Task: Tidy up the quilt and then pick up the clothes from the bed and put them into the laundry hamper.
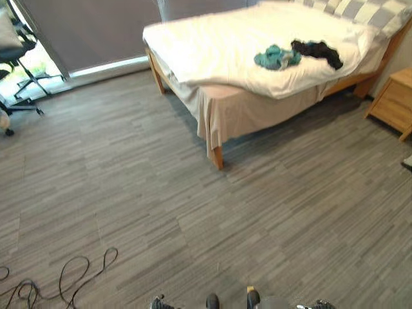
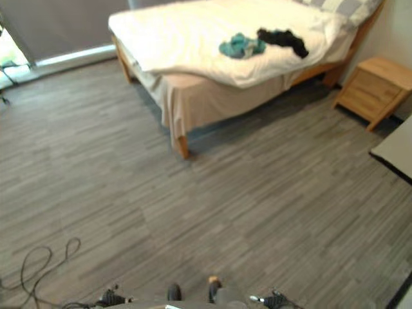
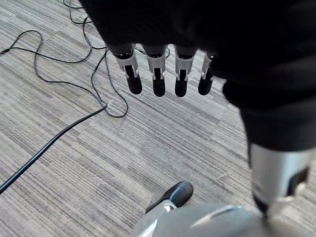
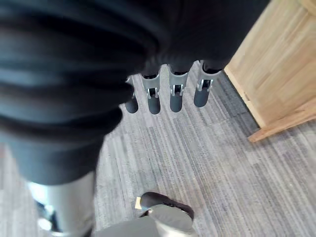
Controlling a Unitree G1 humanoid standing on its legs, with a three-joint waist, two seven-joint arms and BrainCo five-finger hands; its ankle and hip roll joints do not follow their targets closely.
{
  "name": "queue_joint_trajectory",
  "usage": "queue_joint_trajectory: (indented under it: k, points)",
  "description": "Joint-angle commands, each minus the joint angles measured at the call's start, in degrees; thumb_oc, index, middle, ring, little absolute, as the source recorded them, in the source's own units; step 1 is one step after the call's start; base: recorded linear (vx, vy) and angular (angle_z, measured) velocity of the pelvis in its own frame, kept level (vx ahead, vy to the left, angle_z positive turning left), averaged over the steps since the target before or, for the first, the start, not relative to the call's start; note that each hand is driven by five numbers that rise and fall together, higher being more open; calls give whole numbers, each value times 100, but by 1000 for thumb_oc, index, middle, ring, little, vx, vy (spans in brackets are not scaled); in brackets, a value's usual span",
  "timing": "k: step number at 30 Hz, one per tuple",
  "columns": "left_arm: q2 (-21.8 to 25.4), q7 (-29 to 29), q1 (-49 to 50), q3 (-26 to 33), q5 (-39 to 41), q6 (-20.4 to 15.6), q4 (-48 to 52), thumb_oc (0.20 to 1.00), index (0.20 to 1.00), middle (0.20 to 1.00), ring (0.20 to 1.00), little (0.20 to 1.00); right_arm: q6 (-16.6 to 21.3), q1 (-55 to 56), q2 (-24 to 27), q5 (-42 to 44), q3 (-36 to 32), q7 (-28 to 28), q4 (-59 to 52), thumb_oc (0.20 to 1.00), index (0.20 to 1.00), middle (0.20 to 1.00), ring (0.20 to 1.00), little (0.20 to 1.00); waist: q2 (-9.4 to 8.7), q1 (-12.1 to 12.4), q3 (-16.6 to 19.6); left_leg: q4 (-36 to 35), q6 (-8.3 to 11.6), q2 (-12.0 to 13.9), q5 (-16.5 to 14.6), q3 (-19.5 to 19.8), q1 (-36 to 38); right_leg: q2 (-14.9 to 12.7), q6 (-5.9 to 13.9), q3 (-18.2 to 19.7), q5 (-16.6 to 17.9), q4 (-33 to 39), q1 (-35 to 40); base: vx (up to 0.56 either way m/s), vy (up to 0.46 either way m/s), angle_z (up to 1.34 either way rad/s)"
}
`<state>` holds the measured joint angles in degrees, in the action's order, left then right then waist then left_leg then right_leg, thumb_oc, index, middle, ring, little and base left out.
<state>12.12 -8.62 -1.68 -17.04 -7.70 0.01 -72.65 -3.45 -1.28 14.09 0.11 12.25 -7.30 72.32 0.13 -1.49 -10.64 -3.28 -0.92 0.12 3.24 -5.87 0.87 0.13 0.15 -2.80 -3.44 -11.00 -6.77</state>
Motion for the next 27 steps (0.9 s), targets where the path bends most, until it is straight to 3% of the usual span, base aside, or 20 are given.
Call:
queue_joint_trajectory:
  k: [1,8,11,12,13,14,15,16,17,18,20,23,24,27]
  points:
    - [51,-92,-320,-5,-259,-60,-24,1000,1000,1000,1000,1000,29,-204,100,32,162,-60,-58,1000,1000,1000,1000,1000,-94,-113,-309,-79,295,94,-627,8,359,-235,488,169,-279,1247,976,13,24,-4]
    - [54,-92,-311,-34,-278,-73,-8,1000,1000,1000,1000,1000,25,-168,90,-9,147,-75,14,1000,1000,1000,1000,1000,-105,-129,-299,-172,250,89,-659,-28,396,-212,518,225,-320,1161,926,61,41,-5]
    - [99,-153,-329,-14,-269,-76,19,1000,1000,1000,1000,1000,47,-209,83,58,90,-96,10,1000,1000,1000,1000,1000,-92,-138,-317,-172,188,115,-733,-56,412,-130,550,271,-448,553,611,25,47,-4]
    - [130,-176,-330,-2,-230,-90,79,1000,1000,1000,1000,1000,54,-229,72,84,65,-104,-9,1000,1000,1000,1000,1000,-86,-142,-356,-172,158,130,-764,-58,443,-93,616,244,-482,222,463,93,55,-23]
    - [218,-218,-323,64,-215,-98,101,1000,1000,1000,1000,1000,79,-192,8,164,-11,-74,-32,1000,1000,1000,1000,1000,-61,-183,-415,-172,73,173,-891,-58,657,-54,989,184,-324,-1054,-139,92,55,-33]
    - [218,-218,-323,64,-215,-98,102,1000,1000,1000,1000,1000,79,-191,7,164,-11,-74,-33,1000,1000,1000,1000,1000,-68,-178,-412,-172,71,164,-892,-63,655,-61,991,192,-339,-1085,-158,130,63,-44]
    - [216,-225,-294,94,-203,-61,100,1000,1000,1000,1000,1000,66,-162,15,182,-41,-56,-40,1000,1000,1000,1000,1000,-43,-220,-478,-172,30,178,-920,-64,767,-45,1156,251,-51,-1638,-451,38,24,-28]
    - [216,-225,-294,94,-203,-61,100,1000,1000,1000,1000,1000,66,-162,15,182,-41,-56,-40,1000,1000,1000,1000,1000,-45,-219,-476,-172,30,176,-920,-65,765,-46,1157,253,-53,-1641,-455,102,45,-12]
    - [194,-215,-289,140,-125,-36,68,1000,1000,1000,1000,1000,63,-161,28,247,-91,-47,-51,1000,1000,1000,1000,1000,35,-285,-537,-172,25,269,-945,-39,852,63,1228,335,84,-2116,-729,196,47,17]
    - [161,-181,-315,180,-37,-33,54,1000,1000,1000,1000,1000,54,-154,38,326,-194,-56,-54,1000,1000,1000,1000,1000,103,-333,-587,-172,51,349,-995,-28,951,11,1185,274,-8,-2534,-1125,314,38,10]
    - [151,-181,-379,140,-69,-40,28,1000,1000,1000,1000,1000,39,-131,31,378,-293,-87,42,1000,1000,1000,1000,1000,100,-413,-594,-172,141,359,-1139,-45,1069,-231,1066,11,-142,-1901,-1226,385,-37,-4]
    - [129,-189,-439,111,-169,-49,-66,1000,1000,1000,1000,1000,32,-53,48,561,-502,-119,134,1000,1000,1000,1000,1000,3,-622,-581,-172,338,295,-1409,34,1384,-433,992,-96,127,368,-979,516,-139,3]
    - [114,-175,-444,129,-197,-48,-119,1000,1000,1000,1000,1000,15,-40,21,603,-546,-110,183,1000,1000,1000,1000,1000,-20,-673,-550,-172,402,307,-1467,42,1458,-468,1036,-28,233,781,-1037,577,-186,31]
    - [96,-133,-398,100,-335,-92,-239,1000,1000,1000,1000,1000,22,70,20,547,-515,-53,261,1000,1000,1000,1000,1000,64,-779,-448,-172,559,496,-1652,78,1827,-455,1039,118,366,1081,-1115,698,-260,32]
